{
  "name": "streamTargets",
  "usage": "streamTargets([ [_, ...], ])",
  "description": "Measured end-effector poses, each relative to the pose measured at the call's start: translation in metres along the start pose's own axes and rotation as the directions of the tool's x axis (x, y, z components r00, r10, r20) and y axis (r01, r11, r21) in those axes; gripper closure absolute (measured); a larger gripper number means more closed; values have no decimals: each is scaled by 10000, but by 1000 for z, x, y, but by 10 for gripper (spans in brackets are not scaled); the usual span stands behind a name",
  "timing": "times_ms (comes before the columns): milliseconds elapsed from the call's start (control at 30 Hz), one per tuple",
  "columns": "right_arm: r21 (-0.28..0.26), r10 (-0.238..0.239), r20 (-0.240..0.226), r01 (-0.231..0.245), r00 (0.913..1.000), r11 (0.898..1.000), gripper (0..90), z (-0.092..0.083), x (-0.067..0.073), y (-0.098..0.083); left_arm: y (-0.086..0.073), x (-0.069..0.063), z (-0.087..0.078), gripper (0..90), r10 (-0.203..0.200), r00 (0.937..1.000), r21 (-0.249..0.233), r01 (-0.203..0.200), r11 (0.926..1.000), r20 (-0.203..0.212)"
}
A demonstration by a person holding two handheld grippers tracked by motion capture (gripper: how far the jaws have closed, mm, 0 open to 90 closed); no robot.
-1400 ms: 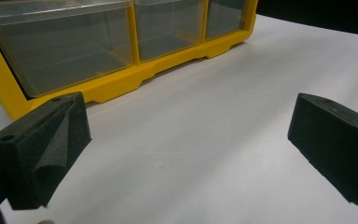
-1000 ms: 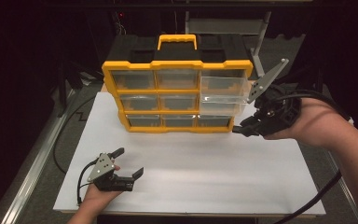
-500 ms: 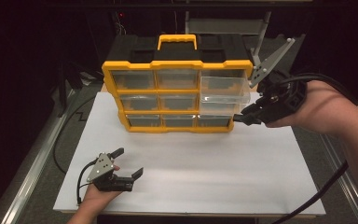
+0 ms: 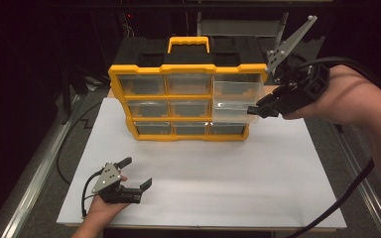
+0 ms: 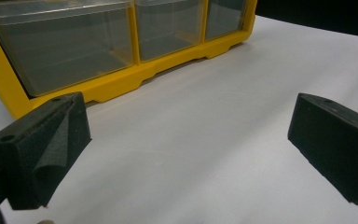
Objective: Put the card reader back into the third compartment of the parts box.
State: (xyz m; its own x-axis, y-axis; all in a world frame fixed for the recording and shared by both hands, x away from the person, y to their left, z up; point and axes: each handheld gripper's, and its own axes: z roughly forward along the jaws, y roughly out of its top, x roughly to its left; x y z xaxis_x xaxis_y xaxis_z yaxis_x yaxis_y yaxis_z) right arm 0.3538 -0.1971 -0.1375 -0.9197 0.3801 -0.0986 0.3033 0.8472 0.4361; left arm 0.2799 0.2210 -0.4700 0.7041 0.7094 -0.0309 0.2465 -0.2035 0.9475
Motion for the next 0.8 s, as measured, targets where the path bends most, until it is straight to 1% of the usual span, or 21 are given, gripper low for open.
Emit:
streamTargets([
  [33, -24, -79, 34, 80, 10000, 10000, 747, -1, -1, 2, 0, 0, 0, 3, 1, 10000, -3, -1, 10000, 0],
  [100, -34, -80, 56, 80, 10000, 10000, 746, -1, -3, 5, 0, 0, 0, 3, -7, 10000, -9, 7, 10000, -1],
  [200, -82, -160, 6, 160, 9999, 9998, 747, 0, -5, 11, 0, 0, 0, 3, 1, 10000, -12, -1, 10000, -1],
  [333, -53, -155, -45, 155, 9999, 9999, 746, 5, -8, 19, 0, 0, 0, 3, -1, 10000, -8, 2, 10000, 4],
  [533, -102, -276, -105, 275, 9996, 9996, 746, 12, -12, 30, 0, 1, -1, 3, 15, 10000, -6, -15, 10000, 0],
  [800, -40, -311, -73, 310, 9995, 9995, 746, 20, -19, 42, 0, 1, -1, 3, 17, 10000, -30, -17, 10000, -14],
])
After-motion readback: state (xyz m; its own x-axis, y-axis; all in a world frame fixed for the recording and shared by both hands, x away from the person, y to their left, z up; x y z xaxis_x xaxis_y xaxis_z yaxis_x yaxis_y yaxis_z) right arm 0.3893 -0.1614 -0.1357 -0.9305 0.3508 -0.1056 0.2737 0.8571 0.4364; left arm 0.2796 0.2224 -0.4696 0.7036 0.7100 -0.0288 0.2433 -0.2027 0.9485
